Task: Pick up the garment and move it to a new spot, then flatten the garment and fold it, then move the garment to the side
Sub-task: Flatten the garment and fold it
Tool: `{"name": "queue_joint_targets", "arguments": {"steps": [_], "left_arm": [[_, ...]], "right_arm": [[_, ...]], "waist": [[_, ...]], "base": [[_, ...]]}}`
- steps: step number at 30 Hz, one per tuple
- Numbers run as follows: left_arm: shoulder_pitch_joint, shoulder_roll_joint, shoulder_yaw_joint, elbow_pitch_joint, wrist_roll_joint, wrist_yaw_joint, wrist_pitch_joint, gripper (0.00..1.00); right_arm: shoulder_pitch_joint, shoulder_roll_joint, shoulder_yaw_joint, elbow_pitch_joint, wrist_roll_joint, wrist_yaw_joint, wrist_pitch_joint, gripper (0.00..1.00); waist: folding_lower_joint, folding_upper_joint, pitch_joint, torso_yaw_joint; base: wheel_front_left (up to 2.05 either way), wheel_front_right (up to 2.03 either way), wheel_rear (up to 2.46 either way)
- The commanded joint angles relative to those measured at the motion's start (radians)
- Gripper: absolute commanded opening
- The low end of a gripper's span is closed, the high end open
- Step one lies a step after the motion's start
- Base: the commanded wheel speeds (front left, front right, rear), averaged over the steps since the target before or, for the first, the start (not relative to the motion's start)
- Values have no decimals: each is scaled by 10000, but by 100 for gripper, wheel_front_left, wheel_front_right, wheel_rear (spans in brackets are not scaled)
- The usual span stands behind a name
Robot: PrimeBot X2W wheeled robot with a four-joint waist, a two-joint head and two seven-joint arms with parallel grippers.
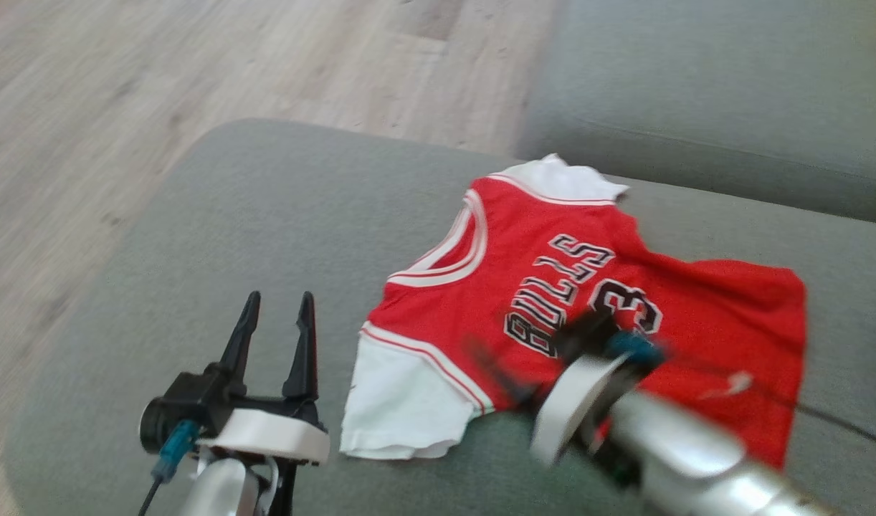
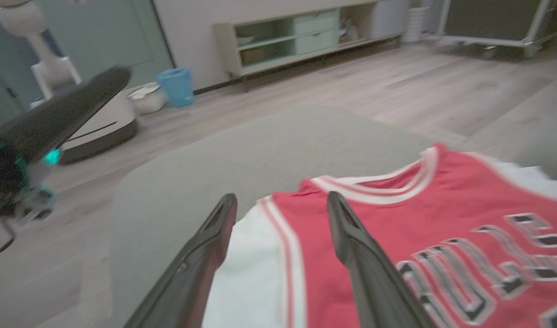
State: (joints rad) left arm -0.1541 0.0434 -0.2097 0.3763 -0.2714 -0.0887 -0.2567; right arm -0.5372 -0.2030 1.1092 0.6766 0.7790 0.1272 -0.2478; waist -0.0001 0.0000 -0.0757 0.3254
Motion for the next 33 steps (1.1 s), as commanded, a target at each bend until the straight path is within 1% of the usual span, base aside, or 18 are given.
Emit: {"name": "queue_joint_targets", "arguments": {"steps": [1, 5, 9, 10, 13, 15, 17, 20, 26, 29, 31, 33], "left_arm": [[-278, 68, 415, -347, 91, -25, -51, 100], [-129, 68, 536, -415, 61, -31, -51, 100], [35, 68, 665, -449, 15, -13, -51, 100], [35, 68, 665, -449, 15, -13, -51, 100], [123, 68, 751, -538, -40, 20, -51, 100], [188, 68, 813, -623, -61, 55, -51, 100], [283, 68, 882, -662, -113, 53, -51, 100], [377, 68, 915, -474, -107, 22, -51, 100], [411, 68, 922, -128, -123, 97, -51, 100], [403, 68, 766, 881, -85, 184, 13, 100], [295, 72, 681, 1621, -99, 268, 418, 100], [162, 87, 713, 2167, -91, 499, 793, 100]], "right_arm": [[-71, -211, -1055, -109, -419, 35, -132, 100], [726, -404, -4281, -166, -1982, 35, -136, 100], [1956, -197, -7212, -963, -4053, 35, -137, 100], [1956, -197, -7212, -963, -4053, 35, -137, 100], [3058, 371, -9111, -1926, -5383, 35, -138, 100], [3731, 785, -9916, -2578, -6120, 35, -138, 100], [4249, 1107, -10402, -3136, -6588, 35, -138, 100], [4660, 1359, -10679, -3707, -7061, 35, -138, 100], [4718, 1506, -10639, -4045, -7291, 35, -139, 100], [4706, 1519, -10617, -4065, -7301, 35, -139, 100], [4741, 1522, -10610, -4047, -7221, 35, -139, 100], [4779, 1524, -10587, -4022, -7163, 35, -139, 100]], "waist": [[1, 0, -133, -415], [1, 0, -120, -960], [1, 0, -35, -1512], [1, 0, -35, -1512], [1, 0, 30, -1855], [1, 0, 61, -2045], [1, 0, 116, -2192], [1, 0, 218, -2342], [1, 0, 323, -2478], [1, 0, 333, -2501], [1, 0, 348, -2510], [1, 0, 370, -2522]], "base": [[0, 0, 0], [0, 0, 0], [0, 0, 0], [0, 0, 0], [0, 0, 0], [0, 0, 0], [0, 0, 0], [0, 0, 0], [0, 0, 0], [0, 0, 0], [0, 0, 0], [0, 0, 0]]}}
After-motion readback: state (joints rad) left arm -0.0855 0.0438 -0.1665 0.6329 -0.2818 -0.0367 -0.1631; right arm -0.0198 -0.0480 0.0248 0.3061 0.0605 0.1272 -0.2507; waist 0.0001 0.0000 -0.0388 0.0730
